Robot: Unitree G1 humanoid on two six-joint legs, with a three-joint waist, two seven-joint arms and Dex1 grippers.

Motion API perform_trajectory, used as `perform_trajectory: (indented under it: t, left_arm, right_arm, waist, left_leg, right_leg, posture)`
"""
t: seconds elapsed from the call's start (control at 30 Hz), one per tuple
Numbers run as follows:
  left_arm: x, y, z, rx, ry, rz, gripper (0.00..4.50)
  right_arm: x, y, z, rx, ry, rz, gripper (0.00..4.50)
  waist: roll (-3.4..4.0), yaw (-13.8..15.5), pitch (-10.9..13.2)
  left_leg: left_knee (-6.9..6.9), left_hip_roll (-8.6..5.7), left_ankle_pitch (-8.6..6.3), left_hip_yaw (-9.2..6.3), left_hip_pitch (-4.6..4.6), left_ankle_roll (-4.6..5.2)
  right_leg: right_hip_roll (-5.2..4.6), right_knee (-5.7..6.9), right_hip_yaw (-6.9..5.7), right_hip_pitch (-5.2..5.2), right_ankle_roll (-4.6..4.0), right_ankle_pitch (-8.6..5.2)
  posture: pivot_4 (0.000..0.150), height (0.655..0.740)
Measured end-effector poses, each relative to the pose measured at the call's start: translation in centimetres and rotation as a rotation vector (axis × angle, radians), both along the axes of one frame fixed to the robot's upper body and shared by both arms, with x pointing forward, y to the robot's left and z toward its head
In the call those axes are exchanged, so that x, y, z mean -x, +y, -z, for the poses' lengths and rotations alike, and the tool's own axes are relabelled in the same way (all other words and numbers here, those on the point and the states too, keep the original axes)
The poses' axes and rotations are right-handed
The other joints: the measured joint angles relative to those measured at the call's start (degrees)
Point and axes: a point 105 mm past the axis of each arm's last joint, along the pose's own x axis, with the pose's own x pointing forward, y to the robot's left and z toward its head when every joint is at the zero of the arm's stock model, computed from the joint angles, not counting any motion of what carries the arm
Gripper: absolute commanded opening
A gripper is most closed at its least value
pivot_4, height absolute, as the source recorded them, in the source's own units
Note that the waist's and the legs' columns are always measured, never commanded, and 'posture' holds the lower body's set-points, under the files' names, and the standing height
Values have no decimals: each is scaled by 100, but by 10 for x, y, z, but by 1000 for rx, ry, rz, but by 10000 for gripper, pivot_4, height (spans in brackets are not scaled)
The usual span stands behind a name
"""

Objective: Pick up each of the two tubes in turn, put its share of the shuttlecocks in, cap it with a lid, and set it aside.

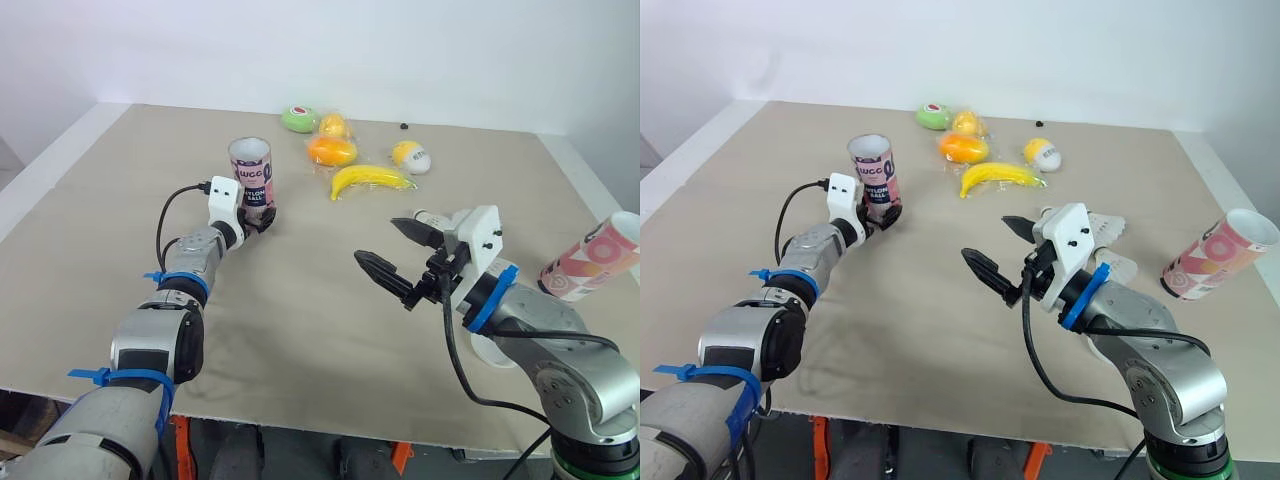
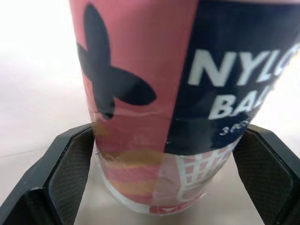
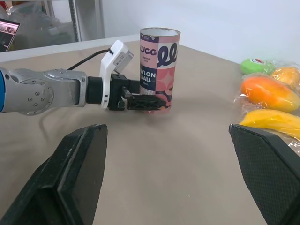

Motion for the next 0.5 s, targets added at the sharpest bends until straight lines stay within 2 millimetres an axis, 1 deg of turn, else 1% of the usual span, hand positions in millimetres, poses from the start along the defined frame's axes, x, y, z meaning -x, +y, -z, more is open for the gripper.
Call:
perform_trajectory:
  t: [0.03, 0.5]
  left_arm:
    - [0, 0, 0, 1, 0, -1, 37748]
    - [0, 1, -1, 5, -5, 1, 37748]
  right_arm:
    - [0, 0, 0, 0, 0, 0, 45000]
    - [0, 0, -1, 8, -3, -2, 45000]
  waist:
    - [0, 0, 0]
    - [0, 0, 0]
  left_leg:
    - [0, 0, 0, 0, 0, 0]
    - [0, 0, 0, 0, 0, 0]
  right_leg:
    - [0, 0, 0, 0, 0, 0]
    - [0, 1, 0, 0, 0, 0]
  posture:
    - [1500, 7179]
    - [1500, 7179]
